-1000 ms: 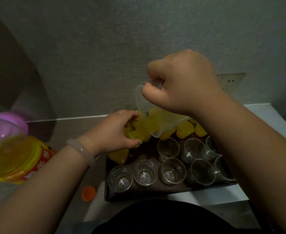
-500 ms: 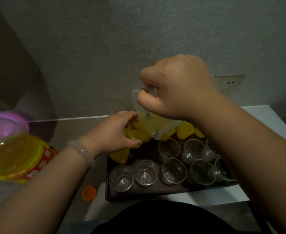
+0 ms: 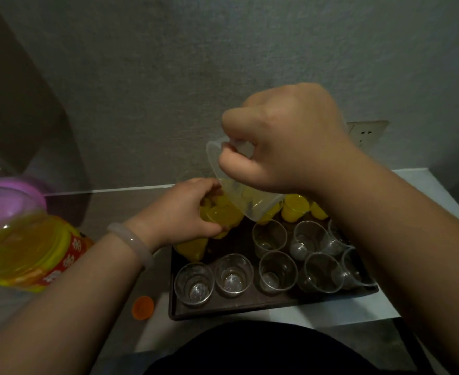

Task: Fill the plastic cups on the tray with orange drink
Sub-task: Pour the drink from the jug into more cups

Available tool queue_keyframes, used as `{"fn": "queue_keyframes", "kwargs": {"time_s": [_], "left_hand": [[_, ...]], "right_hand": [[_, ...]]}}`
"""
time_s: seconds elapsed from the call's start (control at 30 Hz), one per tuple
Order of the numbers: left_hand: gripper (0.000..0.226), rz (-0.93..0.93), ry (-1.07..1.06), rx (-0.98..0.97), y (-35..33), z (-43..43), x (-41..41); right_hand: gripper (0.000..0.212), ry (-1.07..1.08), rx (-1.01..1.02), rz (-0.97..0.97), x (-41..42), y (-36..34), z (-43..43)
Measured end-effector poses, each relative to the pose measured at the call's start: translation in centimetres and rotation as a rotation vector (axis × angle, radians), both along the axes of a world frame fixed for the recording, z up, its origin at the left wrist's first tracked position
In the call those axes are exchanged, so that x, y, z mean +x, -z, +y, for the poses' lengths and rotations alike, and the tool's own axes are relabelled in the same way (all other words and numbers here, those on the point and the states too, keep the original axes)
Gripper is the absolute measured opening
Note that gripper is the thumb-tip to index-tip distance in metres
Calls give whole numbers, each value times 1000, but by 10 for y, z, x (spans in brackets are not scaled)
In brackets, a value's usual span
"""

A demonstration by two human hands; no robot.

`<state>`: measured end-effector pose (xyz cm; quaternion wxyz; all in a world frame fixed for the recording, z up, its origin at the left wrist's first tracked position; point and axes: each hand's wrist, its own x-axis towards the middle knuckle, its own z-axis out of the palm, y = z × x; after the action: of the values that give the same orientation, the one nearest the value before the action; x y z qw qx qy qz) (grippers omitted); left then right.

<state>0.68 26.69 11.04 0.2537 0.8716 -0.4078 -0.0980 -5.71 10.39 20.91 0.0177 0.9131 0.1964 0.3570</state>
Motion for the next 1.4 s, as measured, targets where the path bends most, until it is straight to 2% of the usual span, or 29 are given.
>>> {"fn": "queue_keyframes", "kwargs": {"time_s": [0.13,0.3,0.57,0.83,1.2,1.4], "left_hand": [[62,-8,0,2,1,0,1],[71,16,7,-17,1,2,0],[79,2,20,32,4,2,1],[84,-22,173,151,3,-8,-1],[83,-110,321,379,15,-36,14],[81,-256,440,512,23,-41,17]], "right_hand": [[24,-32,20,1,-3,1,-1],[26,4,118,7,-7,6,-12],[27,195,626,49,-21,28,-43],[27,366,1091,-73,-34,41,-74],[28,416,1420,-121,-35,68,-88],[29,425,1560,-98,-32,81,-91]]}}
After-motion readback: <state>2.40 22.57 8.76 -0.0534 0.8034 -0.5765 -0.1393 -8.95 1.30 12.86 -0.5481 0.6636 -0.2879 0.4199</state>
